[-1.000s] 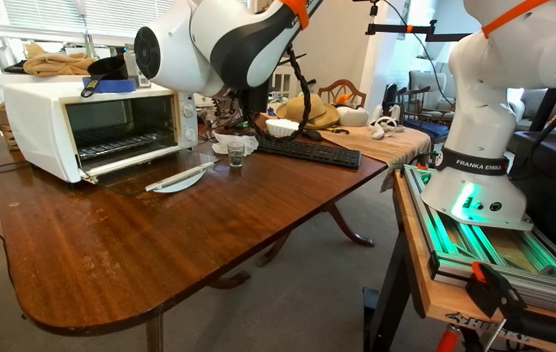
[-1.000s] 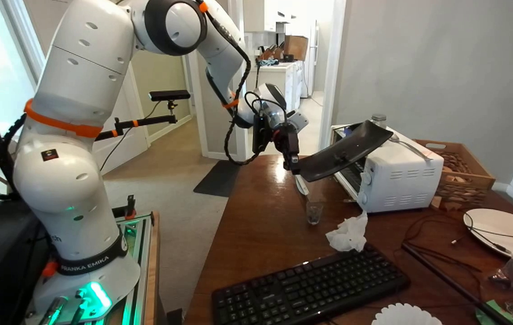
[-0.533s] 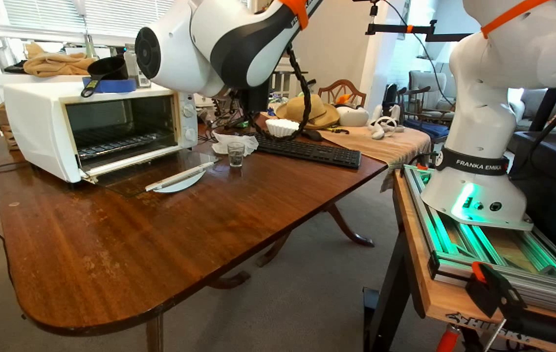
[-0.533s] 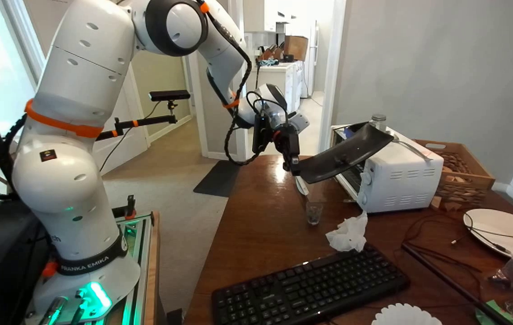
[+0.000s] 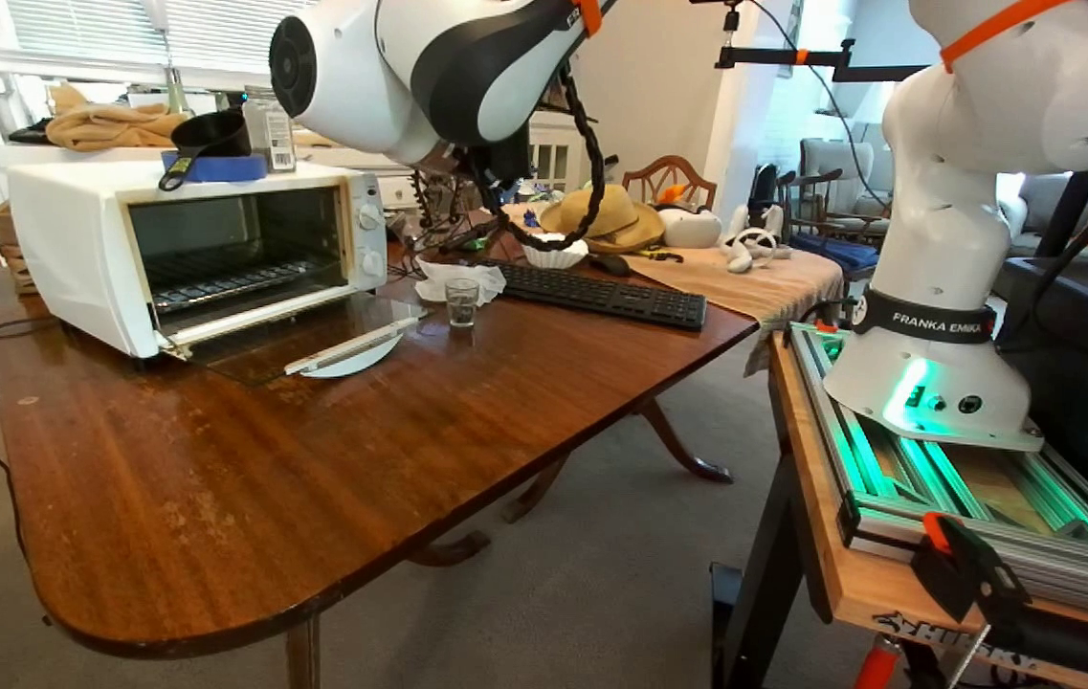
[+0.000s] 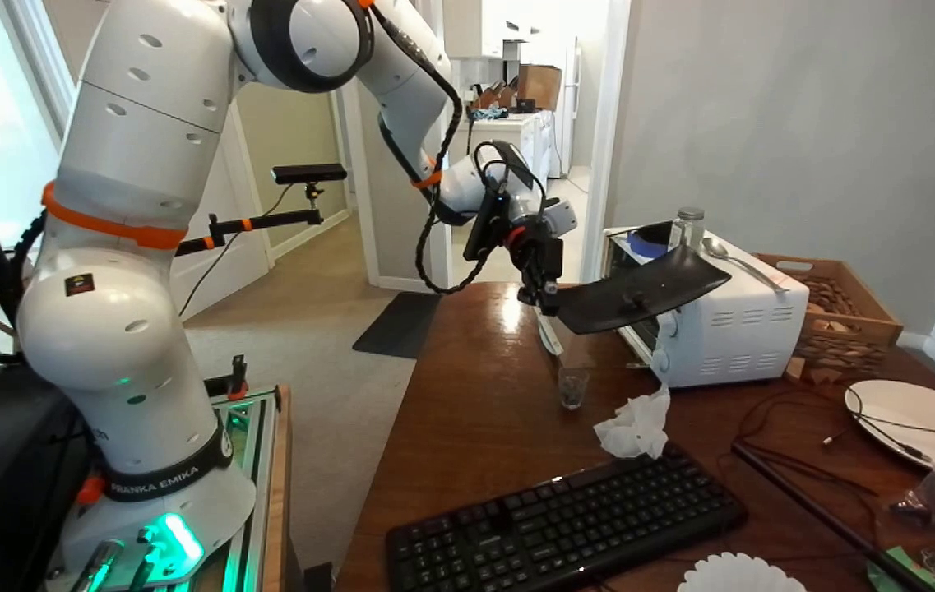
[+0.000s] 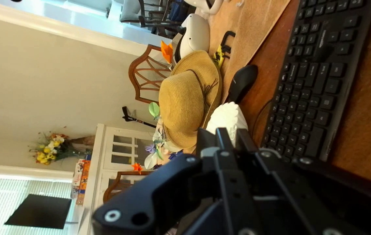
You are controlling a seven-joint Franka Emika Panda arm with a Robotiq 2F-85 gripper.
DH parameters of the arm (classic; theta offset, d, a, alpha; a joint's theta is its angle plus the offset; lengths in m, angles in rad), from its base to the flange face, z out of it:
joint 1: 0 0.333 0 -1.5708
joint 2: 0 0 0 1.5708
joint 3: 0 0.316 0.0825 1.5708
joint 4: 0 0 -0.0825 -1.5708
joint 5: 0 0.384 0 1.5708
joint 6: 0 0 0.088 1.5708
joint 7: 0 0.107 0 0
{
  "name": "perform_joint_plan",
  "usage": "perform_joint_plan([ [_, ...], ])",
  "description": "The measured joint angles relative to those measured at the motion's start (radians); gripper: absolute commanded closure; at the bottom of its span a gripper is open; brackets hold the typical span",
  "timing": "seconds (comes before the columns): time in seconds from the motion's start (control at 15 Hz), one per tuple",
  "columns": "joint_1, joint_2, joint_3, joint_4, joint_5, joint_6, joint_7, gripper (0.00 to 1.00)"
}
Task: Remove the black tray from inside the microwave, put it on top of the microwave and move the black pot from the microwave to the table
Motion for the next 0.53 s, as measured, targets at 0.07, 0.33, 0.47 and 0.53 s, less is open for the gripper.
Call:
perform_joint_plan([
  [0.07,-0.009,-0.012,0.000,-0.002,-0.006,0.001,-0.046,0.97],
  [0.33,-0.045,-0.063,-0.010,-0.001,-0.048,0.000,-0.204,0.97],
  [0.47,-0.061,-0.082,-0.015,0.004,-0.079,0.000,-0.267,0.97],
  [0.53,-0.069,-0.089,-0.015,0.009,-0.095,0.000,-0.297,0.97],
])
